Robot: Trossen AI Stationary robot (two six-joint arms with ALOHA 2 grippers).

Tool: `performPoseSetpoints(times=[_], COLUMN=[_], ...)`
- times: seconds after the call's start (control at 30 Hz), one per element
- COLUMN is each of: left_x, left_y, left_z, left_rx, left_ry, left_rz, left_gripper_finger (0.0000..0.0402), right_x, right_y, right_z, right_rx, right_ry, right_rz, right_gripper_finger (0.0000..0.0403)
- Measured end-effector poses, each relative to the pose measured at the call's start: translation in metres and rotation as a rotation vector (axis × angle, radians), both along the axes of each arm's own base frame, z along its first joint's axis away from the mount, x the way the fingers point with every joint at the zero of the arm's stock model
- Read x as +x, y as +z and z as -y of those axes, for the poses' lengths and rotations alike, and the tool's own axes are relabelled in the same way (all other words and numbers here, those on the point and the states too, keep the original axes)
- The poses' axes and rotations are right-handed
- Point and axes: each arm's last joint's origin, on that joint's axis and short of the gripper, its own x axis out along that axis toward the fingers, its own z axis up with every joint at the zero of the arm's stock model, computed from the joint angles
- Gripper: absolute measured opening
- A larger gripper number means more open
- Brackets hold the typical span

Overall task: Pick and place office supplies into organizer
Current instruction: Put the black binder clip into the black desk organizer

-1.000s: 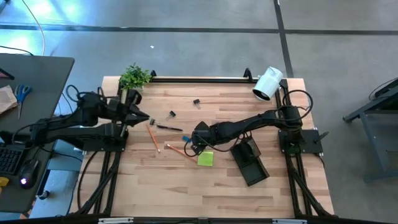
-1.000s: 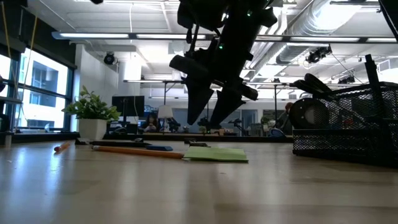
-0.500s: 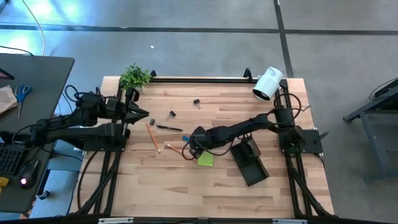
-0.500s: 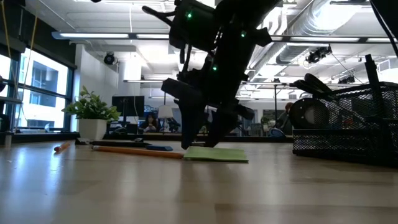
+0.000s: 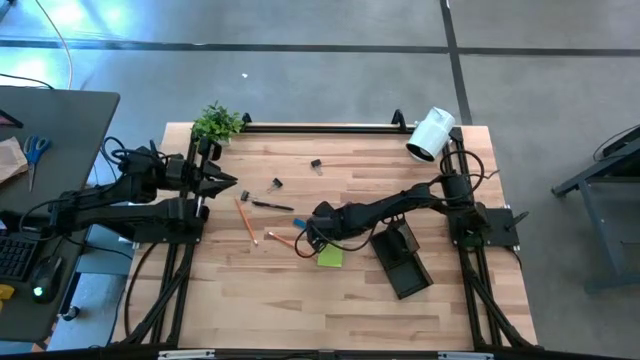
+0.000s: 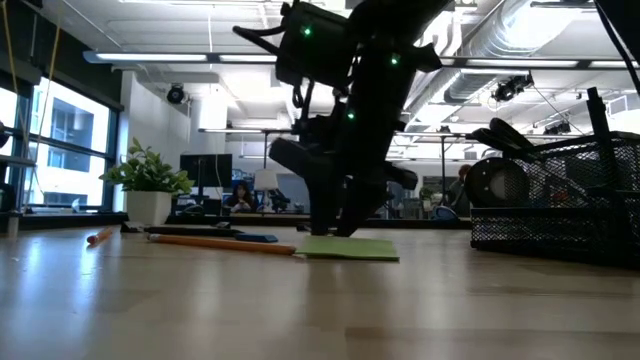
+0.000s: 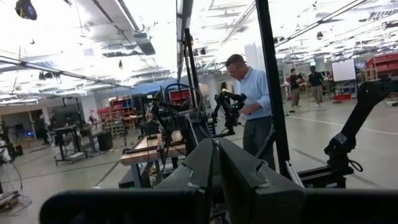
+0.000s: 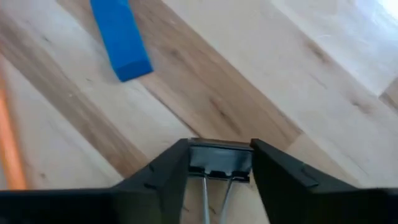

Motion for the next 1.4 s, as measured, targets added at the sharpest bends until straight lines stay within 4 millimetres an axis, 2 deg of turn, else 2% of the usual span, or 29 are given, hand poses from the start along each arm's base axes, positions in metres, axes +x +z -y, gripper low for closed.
performPoseSetpoints(times=[0.1,0.37,0.53,0.7,0.9,1.0,1.17,1.4], left_x=[0.000,0.000,0.001,0.002,0.003,0.003,0.004,0.004], left_y=[0.000,0.003,0.003,0.002,0.002,0.000,-0.001,-0.002], left_z=[0.000,-0.001,-0.002,-0.002,-0.002,-0.002,-0.002,-0.003], left_rx=[0.002,0.046,0.045,0.040,0.013,0.009,0.005,-0.004], left_ry=[0.000,0.055,0.056,0.055,0.047,0.047,0.047,0.045], left_rz=[0.000,0.037,0.032,0.027,0.021,0.008,-0.004,-0.014], left_gripper_finger=[0.0019,0.0019,0.0019,0.0019,0.0019,0.0019,0.0019,0.0019], right_x=[0.000,-0.002,0.001,0.002,-0.008,-0.016,-0.034,-0.053], right_y=[0.000,0.009,0.036,0.073,0.116,0.130,0.136,0.119], right_z=[0.002,0.001,-0.005,-0.012,-0.040,-0.052,-0.066,-0.084], right_rx=[0.016,0.028,-0.014,-0.024,-0.007,-0.014,-0.002,-0.055], right_ry=[0.004,0.013,0.050,0.094,0.171,0.198,0.151,0.094], right_rz=[-0.003,0.006,-0.038,-0.113,-0.191,-0.236,-0.349,-0.463], right_gripper_finger=[0.0116,0.0114,0.0139,0.0136,0.0122,0.0124,0.0133,0.0134])
